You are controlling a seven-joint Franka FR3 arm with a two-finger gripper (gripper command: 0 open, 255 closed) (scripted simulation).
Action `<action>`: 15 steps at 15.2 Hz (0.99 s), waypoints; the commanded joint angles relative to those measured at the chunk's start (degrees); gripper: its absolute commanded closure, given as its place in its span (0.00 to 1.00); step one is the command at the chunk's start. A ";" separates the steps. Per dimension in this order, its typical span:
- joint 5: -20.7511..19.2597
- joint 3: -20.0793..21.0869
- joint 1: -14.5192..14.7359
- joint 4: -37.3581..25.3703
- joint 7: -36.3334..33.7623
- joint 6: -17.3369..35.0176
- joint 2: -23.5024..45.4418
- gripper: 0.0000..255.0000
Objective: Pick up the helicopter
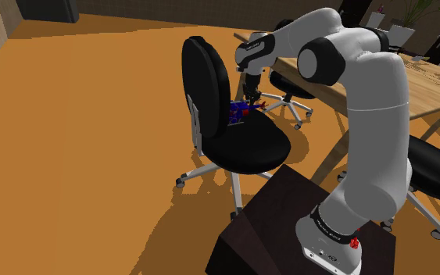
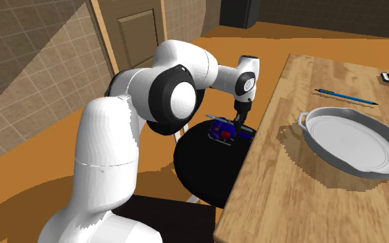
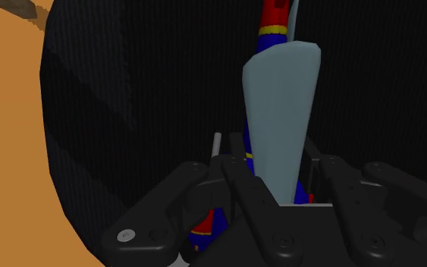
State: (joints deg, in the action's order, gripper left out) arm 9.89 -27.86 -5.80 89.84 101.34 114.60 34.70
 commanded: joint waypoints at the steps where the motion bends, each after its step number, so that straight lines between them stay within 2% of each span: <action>1: 0.01 0.02 0.00 0.03 0.00 -0.01 0.05 1.00; 15: -1.72 -1.12 0.42 -4.58 -0.45 -8.10 -3.74 1.00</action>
State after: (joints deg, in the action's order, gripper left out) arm 8.32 -28.87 -5.41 85.67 100.90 107.19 31.34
